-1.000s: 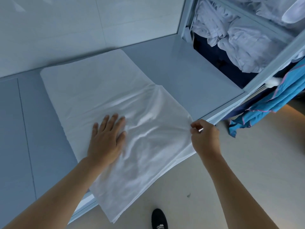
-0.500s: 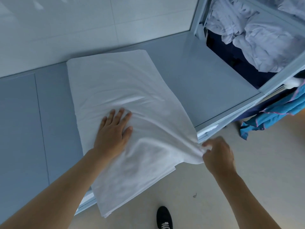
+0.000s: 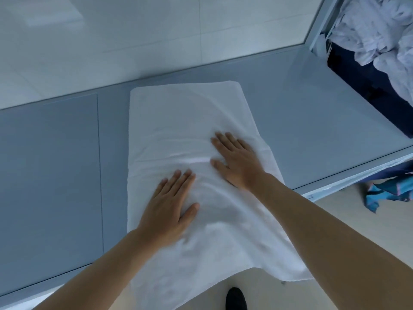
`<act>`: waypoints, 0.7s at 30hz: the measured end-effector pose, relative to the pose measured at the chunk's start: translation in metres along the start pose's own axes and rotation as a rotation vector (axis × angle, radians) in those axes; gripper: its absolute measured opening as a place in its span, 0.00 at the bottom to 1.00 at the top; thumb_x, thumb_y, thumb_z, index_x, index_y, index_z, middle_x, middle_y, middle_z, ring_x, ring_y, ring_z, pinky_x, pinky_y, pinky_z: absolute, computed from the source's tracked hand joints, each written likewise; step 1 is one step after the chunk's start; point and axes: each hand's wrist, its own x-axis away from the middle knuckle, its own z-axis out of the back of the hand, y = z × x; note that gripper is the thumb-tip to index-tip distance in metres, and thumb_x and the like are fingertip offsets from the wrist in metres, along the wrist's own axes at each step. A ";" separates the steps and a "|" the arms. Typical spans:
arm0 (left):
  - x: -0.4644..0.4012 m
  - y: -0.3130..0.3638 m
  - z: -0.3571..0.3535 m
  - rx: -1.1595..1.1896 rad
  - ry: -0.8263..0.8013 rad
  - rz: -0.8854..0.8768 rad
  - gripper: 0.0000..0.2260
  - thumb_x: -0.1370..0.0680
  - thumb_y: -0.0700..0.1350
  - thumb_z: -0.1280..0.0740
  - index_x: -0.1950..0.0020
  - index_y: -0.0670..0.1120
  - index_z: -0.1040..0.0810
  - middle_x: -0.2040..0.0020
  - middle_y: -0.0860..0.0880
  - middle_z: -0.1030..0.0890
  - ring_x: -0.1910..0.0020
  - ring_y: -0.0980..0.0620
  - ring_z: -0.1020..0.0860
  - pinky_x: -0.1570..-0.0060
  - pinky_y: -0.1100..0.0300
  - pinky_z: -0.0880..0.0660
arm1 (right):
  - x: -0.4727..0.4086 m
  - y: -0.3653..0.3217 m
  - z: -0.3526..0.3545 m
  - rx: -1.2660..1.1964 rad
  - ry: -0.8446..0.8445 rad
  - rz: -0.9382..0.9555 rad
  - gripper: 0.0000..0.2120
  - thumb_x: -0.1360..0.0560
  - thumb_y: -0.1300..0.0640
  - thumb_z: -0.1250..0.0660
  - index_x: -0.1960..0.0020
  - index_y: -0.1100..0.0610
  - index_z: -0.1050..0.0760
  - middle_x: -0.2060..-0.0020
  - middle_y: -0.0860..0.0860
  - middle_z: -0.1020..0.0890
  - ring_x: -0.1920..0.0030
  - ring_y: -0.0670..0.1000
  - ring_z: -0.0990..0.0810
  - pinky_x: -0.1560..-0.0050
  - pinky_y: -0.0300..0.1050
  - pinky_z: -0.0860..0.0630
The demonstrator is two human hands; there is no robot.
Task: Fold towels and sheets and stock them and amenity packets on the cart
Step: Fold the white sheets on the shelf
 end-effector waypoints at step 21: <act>0.026 -0.034 0.009 -0.075 0.045 0.290 0.34 0.18 0.66 0.50 0.15 0.54 0.52 0.15 0.54 0.55 0.17 0.53 0.58 0.19 0.43 0.52 | 0.075 -0.021 -0.018 0.019 -0.012 -0.039 0.36 0.19 0.30 0.59 0.16 0.45 0.58 0.16 0.45 0.57 0.17 0.55 0.60 0.19 0.60 0.55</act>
